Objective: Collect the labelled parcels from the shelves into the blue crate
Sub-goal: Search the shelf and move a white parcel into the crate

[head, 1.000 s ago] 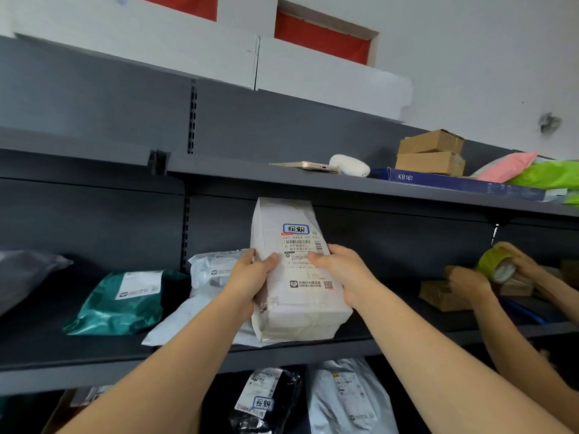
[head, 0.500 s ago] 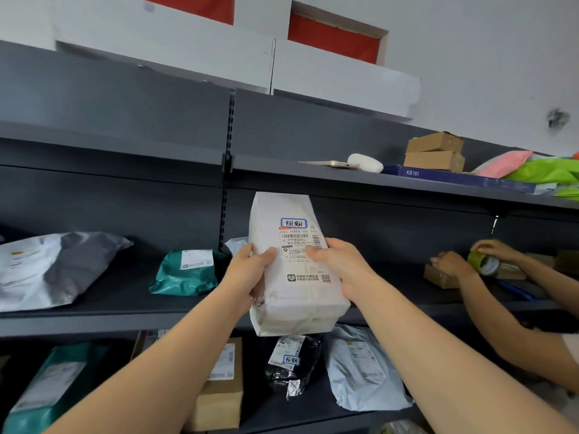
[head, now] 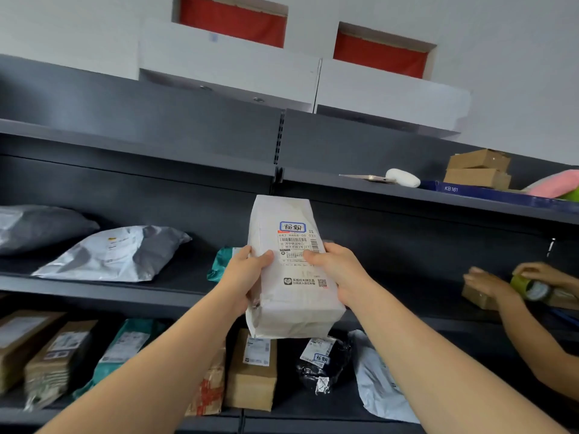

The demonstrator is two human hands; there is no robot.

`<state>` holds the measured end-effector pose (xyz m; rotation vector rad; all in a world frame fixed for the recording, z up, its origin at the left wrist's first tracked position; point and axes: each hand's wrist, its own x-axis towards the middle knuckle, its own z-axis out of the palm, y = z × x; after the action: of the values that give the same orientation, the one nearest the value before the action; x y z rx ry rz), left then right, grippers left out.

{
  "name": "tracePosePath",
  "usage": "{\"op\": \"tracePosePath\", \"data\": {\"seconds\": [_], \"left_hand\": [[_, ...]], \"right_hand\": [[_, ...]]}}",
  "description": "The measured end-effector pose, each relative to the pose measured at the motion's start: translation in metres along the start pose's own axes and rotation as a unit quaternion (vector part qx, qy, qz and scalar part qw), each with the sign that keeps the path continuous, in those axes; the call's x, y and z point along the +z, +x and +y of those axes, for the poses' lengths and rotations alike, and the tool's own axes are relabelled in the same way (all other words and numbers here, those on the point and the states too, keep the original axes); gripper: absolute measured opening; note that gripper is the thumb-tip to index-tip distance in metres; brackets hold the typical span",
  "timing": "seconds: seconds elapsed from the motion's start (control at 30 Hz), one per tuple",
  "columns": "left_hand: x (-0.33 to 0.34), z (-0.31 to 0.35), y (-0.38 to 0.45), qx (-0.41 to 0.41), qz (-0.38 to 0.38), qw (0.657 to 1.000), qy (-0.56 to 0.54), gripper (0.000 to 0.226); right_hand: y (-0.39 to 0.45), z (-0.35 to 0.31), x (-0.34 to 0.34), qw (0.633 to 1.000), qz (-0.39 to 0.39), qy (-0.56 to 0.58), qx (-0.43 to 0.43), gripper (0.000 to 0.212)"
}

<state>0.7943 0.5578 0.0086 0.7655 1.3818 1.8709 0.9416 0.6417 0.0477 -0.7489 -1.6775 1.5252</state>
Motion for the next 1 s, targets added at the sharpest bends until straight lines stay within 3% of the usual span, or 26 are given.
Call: {"op": "tracePosePath", "data": {"seconds": [0.23,0.57,0.77,1.0], "left_hand": [[-0.026,0.002,-0.029,0.025,0.065,0.998,0.004,0.028],[-0.086,0.002,-0.091,0.033,0.185,0.982,0.002,0.033],[-0.130,0.014,-0.140,0.043,0.258,0.965,0.008,0.022],[-0.191,0.033,-0.199,0.057,0.324,0.944,-0.005,0.029]], "right_hand": [[-0.008,0.004,0.027,0.998,-0.057,-0.005,-0.001,0.022],[-0.036,0.019,0.093,0.987,-0.157,0.007,0.013,0.027],[-0.060,0.021,0.150,0.971,-0.237,0.008,0.025,0.023],[-0.093,0.022,0.231,0.953,-0.302,0.012,0.026,0.025]]}}
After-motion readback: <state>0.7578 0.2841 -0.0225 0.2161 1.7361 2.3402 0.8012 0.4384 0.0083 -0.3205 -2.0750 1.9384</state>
